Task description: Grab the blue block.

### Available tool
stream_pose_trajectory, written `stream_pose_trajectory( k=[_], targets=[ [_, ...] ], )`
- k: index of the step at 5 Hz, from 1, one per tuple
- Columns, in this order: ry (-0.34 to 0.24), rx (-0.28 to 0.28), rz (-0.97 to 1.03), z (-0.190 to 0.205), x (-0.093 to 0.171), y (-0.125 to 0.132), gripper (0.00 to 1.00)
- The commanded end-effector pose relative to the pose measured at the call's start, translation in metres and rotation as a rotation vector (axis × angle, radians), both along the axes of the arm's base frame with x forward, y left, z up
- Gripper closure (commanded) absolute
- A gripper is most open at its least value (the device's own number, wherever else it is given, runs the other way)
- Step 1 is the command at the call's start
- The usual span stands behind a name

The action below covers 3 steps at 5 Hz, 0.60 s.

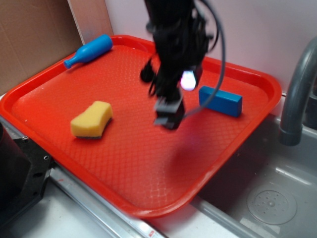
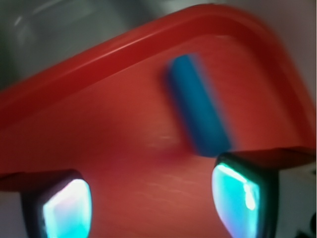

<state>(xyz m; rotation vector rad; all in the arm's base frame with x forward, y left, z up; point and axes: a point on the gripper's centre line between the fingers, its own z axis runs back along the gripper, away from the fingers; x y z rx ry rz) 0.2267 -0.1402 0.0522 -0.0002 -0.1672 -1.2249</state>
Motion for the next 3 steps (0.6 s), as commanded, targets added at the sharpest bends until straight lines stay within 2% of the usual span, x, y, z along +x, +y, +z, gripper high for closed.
stream_pose_trajectory(
  k=[1,2,3],
  targets=[
    [0.019,-0.026,0.097,-0.002,-0.030,-0.010,1.00],
    [0.037,-0.098,0.164,0.036,-0.043,0.000,0.00],
    [0.002,-0.177,0.195,0.074,-0.050,0.008,0.00]
  ],
)
